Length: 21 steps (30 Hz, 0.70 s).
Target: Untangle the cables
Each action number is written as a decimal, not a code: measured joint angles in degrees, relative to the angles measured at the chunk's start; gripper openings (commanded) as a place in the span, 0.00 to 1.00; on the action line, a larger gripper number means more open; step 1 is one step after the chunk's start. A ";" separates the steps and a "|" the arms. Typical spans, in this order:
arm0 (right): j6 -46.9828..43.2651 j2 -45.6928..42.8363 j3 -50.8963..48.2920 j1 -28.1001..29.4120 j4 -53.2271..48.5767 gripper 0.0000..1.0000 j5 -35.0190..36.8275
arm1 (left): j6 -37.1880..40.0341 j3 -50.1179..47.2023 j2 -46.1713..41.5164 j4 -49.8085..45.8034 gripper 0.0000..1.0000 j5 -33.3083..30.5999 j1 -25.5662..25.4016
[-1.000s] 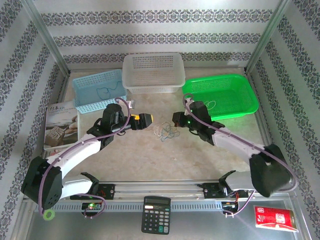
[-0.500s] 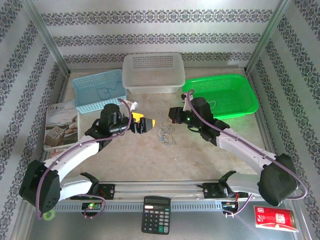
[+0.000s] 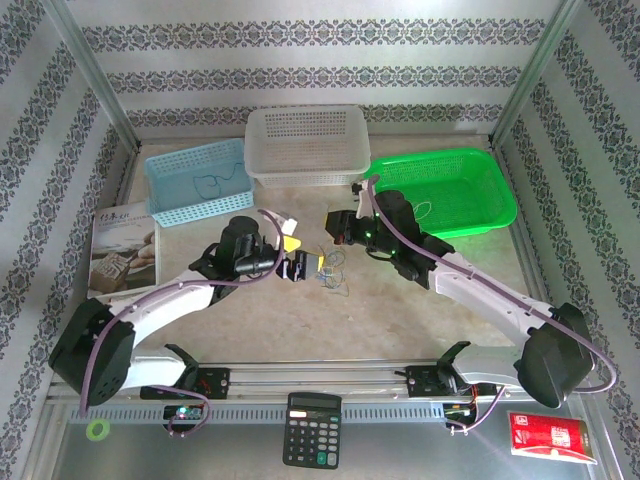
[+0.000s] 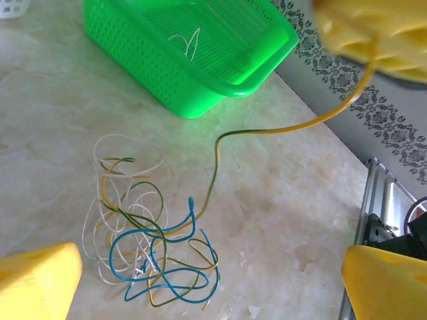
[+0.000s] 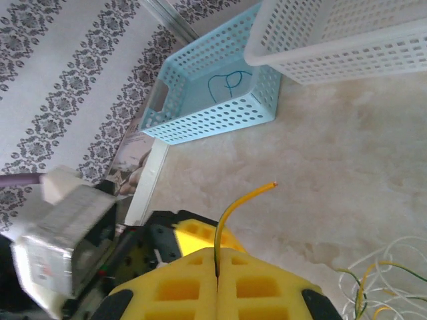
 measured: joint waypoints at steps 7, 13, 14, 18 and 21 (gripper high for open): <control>1.57 -0.17 2.80 0.52 -0.04 0.00 0.09 | 1.05 1.73 8.41 3.26 0.96 -1.46 -1.86; 3.65 -1.73 5.95 0.52 0.02 0.00 -0.24 | 0.46 2.56 14.80 7.87 0.71 -3.45 -2.25; 4.09 -2.10 6.58 0.52 -0.02 0.00 -0.31 | 0.31 2.56 15.91 8.57 0.69 -3.50 -2.25; 4.72 -3.19 9.60 0.50 -0.04 0.00 -0.74 | -0.33 2.56 19.10 10.49 0.64 -3.50 -2.25; 5.49 -3.63 12.83 0.48 0.00 0.00 -1.46 | -0.85 2.21 19.58 11.91 0.58 -3.48 -2.27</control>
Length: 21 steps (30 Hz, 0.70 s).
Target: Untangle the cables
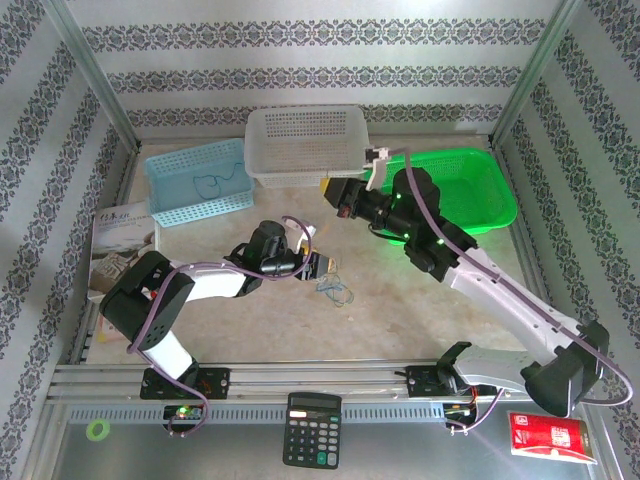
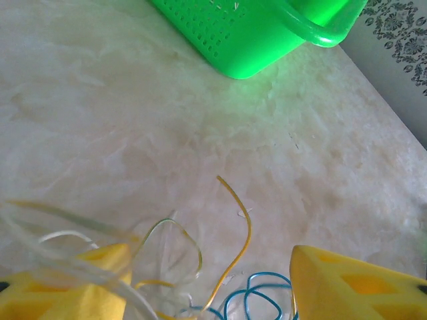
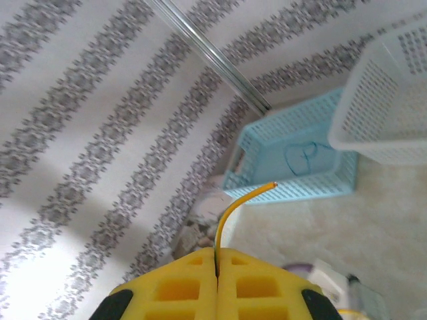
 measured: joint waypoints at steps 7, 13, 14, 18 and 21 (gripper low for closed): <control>0.68 -0.72 7.17 -0.13 0.11 0.00 -1.01 | -0.90 -1.70 0.07 2.80 0.54 0.07 0.00; 0.63 -1.38 8.22 -2.62 0.00 0.00 -0.94 | -2.51 -3.43 -0.11 4.11 0.70 0.68 0.00; 0.63 -1.38 8.22 -3.48 -0.02 0.00 -0.87 | -2.91 -3.87 -0.52 4.11 0.73 0.70 0.00; 0.66 -1.51 8.04 -6.82 -0.24 0.00 -0.02 | -4.59 -5.25 -4.46 4.09 0.83 0.68 0.00; 0.66 -1.66 7.74 -9.18 -0.24 0.00 0.61 | -5.90 -5.35 -9.05 4.11 0.91 0.66 0.00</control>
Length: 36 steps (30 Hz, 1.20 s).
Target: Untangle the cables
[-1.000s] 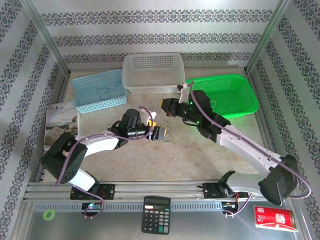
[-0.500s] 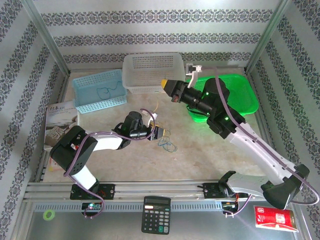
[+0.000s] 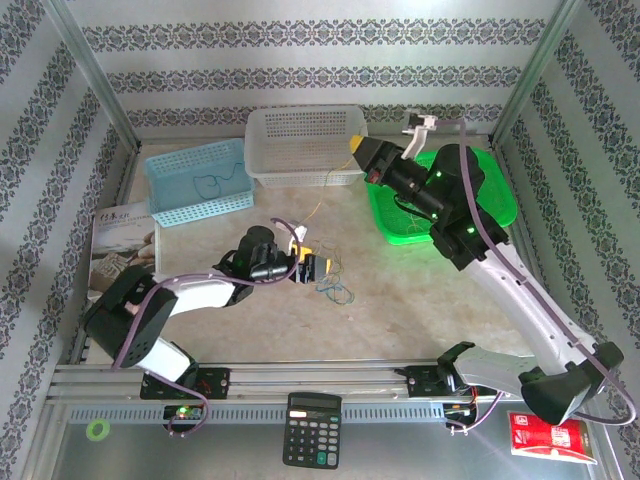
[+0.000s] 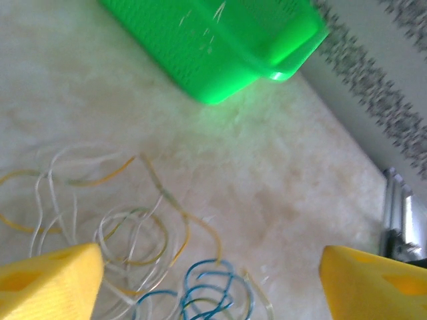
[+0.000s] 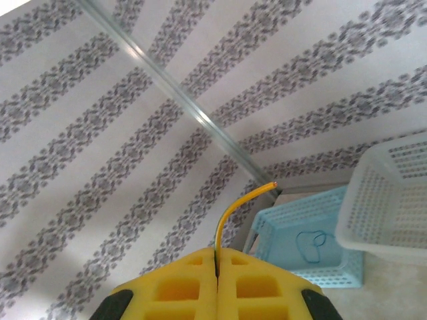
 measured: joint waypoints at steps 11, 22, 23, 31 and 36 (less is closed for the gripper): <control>-0.66 0.59 -0.28 -8.85 -0.59 0.00 1.77 | -0.24 0.63 -13.86 -11.23 1.00 -11.10 0.07; -0.46 0.63 -0.28 -16.04 -0.63 0.00 0.55 | 0.63 6.51 -23.69 -26.23 1.00 -17.51 6.82; -0.46 0.68 -0.28 -16.04 -0.61 0.00 0.24 | 0.39 8.26 -23.67 -27.39 1.00 -16.81 8.13; -0.66 2.56 -0.66 -16.04 -0.15 0.00 -1.33 | -1.42 21.00 -20.15 -33.20 1.00 -9.90 14.91; -0.72 10.05 1.25 -16.04 0.35 0.00 -2.91 | -2.49 24.15 -15.43 -33.94 1.00 -6.93 15.19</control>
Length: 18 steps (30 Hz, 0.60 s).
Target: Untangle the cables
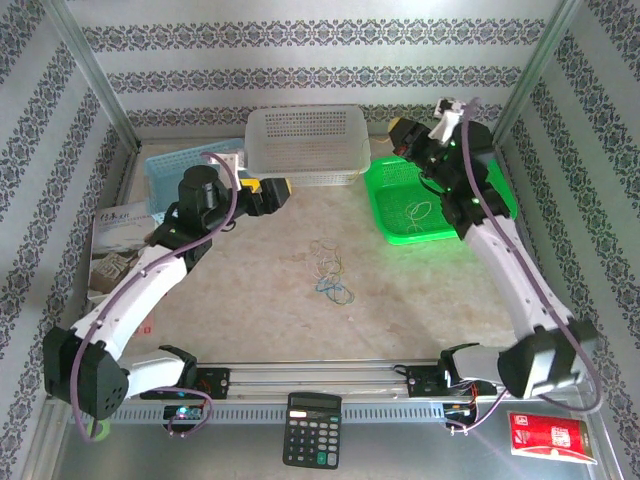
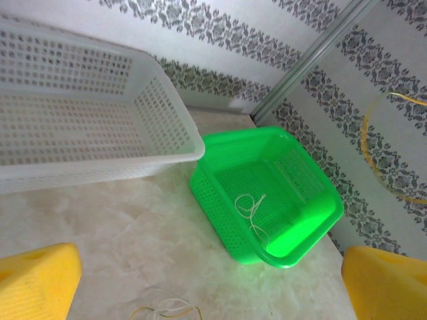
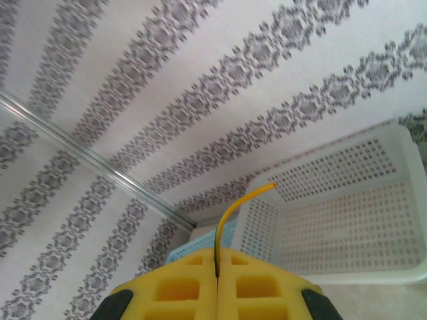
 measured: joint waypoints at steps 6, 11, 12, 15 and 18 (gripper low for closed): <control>-1.18 15.41 9.57 0.15 0.00 0.00 -1.25 | -2.78 -3.21 3.69 0.46 1.00 0.72 0.02; -2.19 28.83 21.68 1.18 -0.48 0.00 -1.33 | -4.20 -4.46 5.57 0.74 1.00 0.72 0.13; -2.56 31.93 24.74 1.46 -0.52 0.00 -1.29 | -4.26 -4.46 5.70 0.76 1.00 0.70 0.28; -2.97 40.17 33.38 1.99 -1.46 0.00 -1.03 | -4.26 -4.46 5.62 0.85 1.00 0.17 0.83; -3.43 48.72 43.23 2.38 -3.63 0.00 -0.61 | -4.26 -4.46 5.49 0.83 1.00 -0.17 1.53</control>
